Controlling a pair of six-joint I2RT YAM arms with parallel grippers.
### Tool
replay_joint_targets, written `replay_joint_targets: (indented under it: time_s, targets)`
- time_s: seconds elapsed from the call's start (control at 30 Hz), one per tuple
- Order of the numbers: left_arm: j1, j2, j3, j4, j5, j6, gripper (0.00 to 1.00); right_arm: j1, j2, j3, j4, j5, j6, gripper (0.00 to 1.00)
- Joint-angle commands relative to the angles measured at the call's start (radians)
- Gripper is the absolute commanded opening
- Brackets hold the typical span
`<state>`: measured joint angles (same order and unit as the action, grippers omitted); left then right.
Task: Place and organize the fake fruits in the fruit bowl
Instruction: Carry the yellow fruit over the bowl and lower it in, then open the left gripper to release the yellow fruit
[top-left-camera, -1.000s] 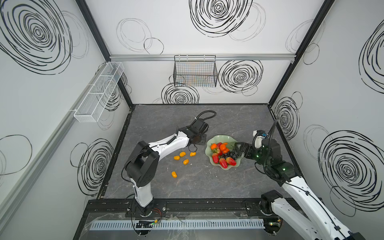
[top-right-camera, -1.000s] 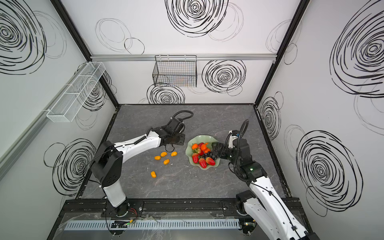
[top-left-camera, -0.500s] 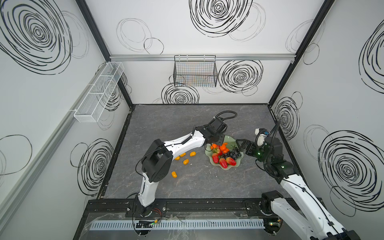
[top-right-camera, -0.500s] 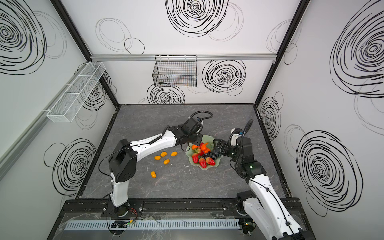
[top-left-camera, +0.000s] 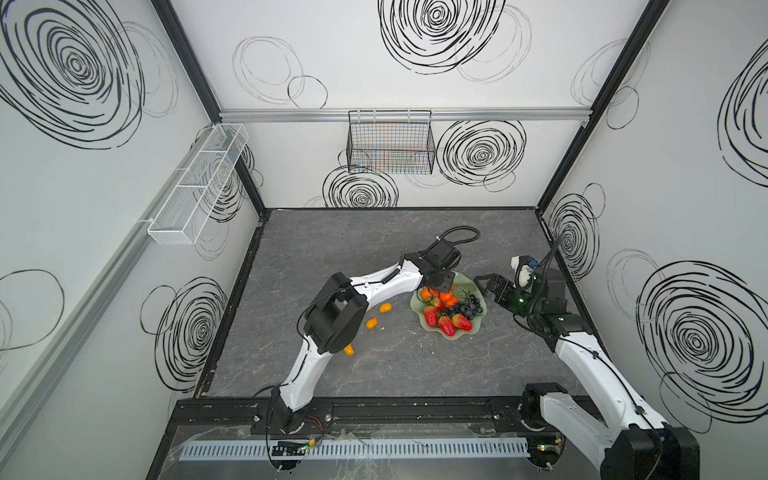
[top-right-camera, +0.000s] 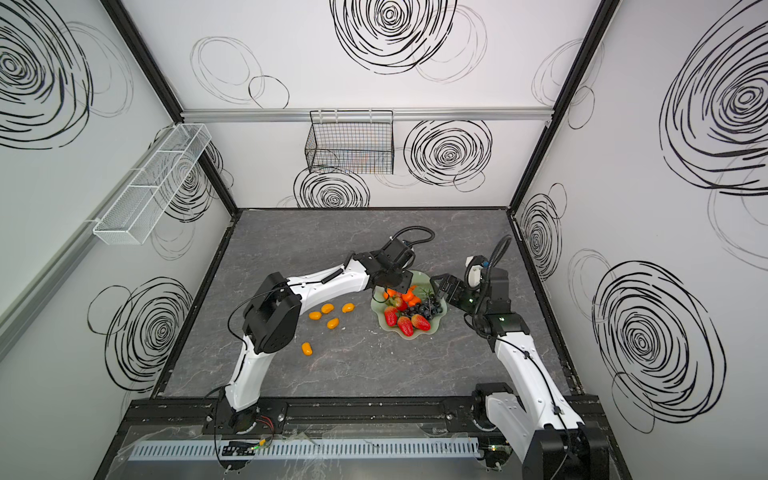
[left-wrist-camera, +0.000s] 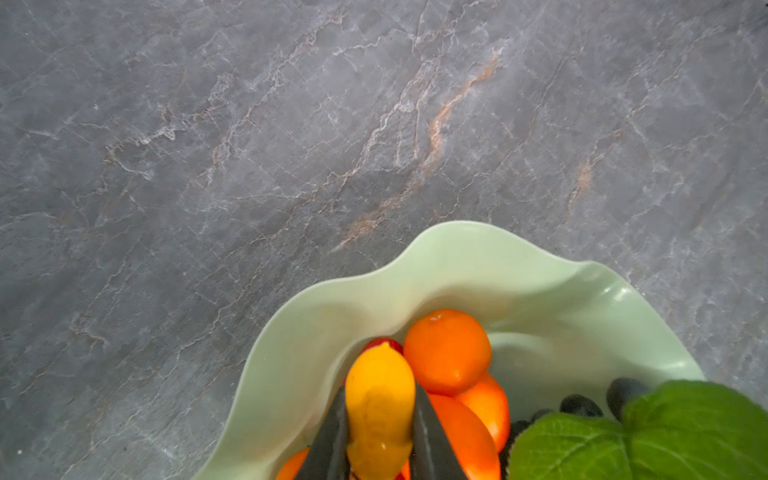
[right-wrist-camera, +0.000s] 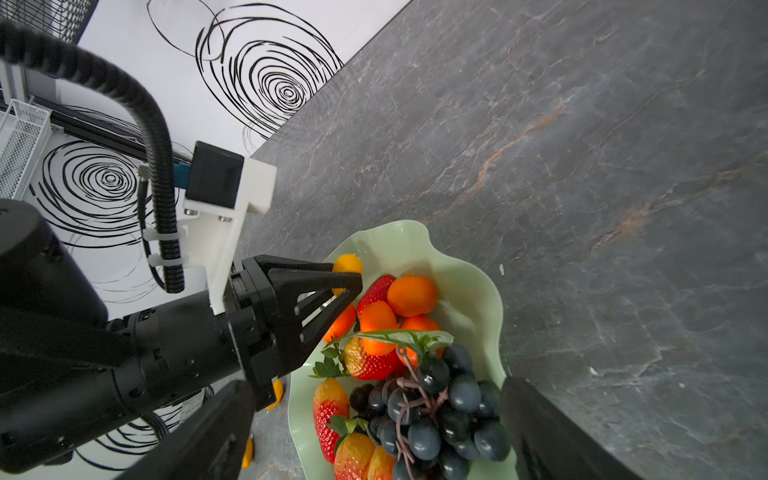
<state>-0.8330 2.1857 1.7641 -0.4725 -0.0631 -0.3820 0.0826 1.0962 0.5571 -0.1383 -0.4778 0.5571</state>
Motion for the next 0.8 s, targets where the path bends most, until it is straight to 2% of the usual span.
replay_joint_targets:
  time_s: [0.0,0.47,0.57,0.77]
  targets:
    - [0.003,0.035,0.051,-0.011,0.001,-0.004,0.22,-0.009,0.025,0.032,0.015,-0.055,0.0,0.97]
    - [0.013,0.018,0.065,-0.023,0.017,-0.009,0.36,-0.017,-0.001,0.03,-0.006,-0.043,-0.028,0.96]
    - [0.012,-0.022,0.057,-0.014,0.031,-0.012,0.42,-0.015,-0.017,0.031,-0.017,-0.025,-0.038,0.95]
    - [0.012,-0.173,-0.018,0.002,-0.002,-0.015,0.43,0.028,-0.063,0.06,-0.055,0.022,-0.055,0.95]
